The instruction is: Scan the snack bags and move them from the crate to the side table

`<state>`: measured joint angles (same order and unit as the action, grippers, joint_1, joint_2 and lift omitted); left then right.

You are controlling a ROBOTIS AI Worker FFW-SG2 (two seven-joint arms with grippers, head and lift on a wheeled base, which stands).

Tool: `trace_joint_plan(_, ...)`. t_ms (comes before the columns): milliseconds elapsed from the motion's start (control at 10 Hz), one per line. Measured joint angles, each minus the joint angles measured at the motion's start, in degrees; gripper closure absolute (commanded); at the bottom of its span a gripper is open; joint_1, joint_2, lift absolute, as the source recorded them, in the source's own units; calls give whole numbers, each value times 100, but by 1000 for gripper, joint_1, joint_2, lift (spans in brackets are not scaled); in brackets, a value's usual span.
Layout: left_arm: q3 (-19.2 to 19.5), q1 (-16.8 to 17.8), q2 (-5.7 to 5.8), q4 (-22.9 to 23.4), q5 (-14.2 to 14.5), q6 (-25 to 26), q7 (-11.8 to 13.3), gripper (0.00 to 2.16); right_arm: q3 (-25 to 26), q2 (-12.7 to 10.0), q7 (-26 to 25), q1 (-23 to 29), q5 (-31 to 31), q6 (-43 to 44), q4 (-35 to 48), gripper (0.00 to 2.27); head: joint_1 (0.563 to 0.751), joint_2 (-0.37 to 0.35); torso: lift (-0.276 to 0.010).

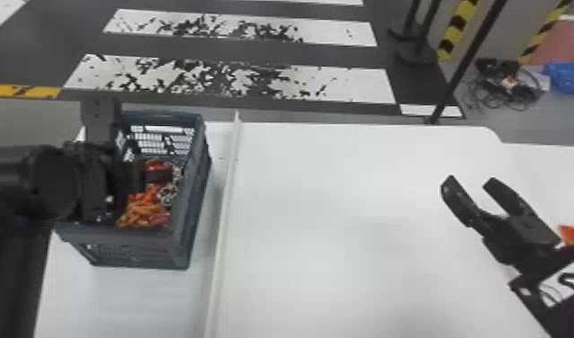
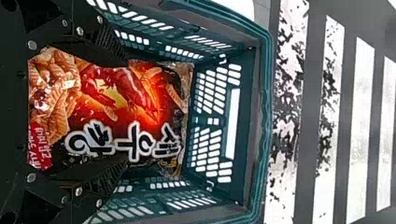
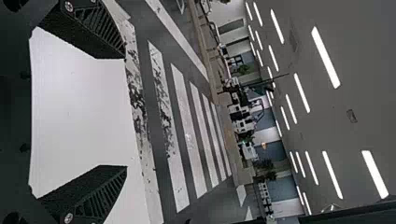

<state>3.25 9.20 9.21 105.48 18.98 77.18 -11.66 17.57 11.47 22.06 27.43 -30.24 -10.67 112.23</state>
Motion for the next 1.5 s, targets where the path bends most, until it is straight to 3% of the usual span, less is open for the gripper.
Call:
trace_joint_plan(300, 14, 105, -13, -531, -144, -82, 97, 333, -161, 96, 0, -181, -6, -2, -174, 83, 695, -34, -87)
trace_joint_plan(500, 11, 115, -38, -793, -175, -449, 170, 383, -225, 216, 0, -249, -35, -2, -261, 83, 695, -31, -87)
trace_joint_plan(600, 12, 175, -73, -968, -197, -592, 340, 728, -225, 284, 0, -246, -70, -2, -269, 83, 695, -36, -87)
trace_joint_plan(700, 69, 225, -119, -1137, -197, -671, 579, 917, -214, 339, 0, -217, -95, -2, -269, 83, 695, -50, -87)
trace_joint_plan(800, 148, 239, -171, -1260, -183, -698, 724, 1528, -199, 369, 7, -181, -107, -2, -266, 83, 695, -59, -87)
trace_joint_plan(900, 212, 241, -225, -1329, -158, -670, 679, 1727, -184, 380, 9, -150, -128, -2, -260, 83, 695, -63, -87)
trace_joint_plan(1000, 272, 189, -277, -1294, -143, -645, 622, 1919, -177, 382, 9, -136, -154, -2, -257, 83, 695, -64, -87)
trace_joint_plan(1500, 257, -507, -288, 253, -67, -167, -52, 1919, -155, 340, 20, -27, -282, -2, -177, 83, 695, -50, -87)
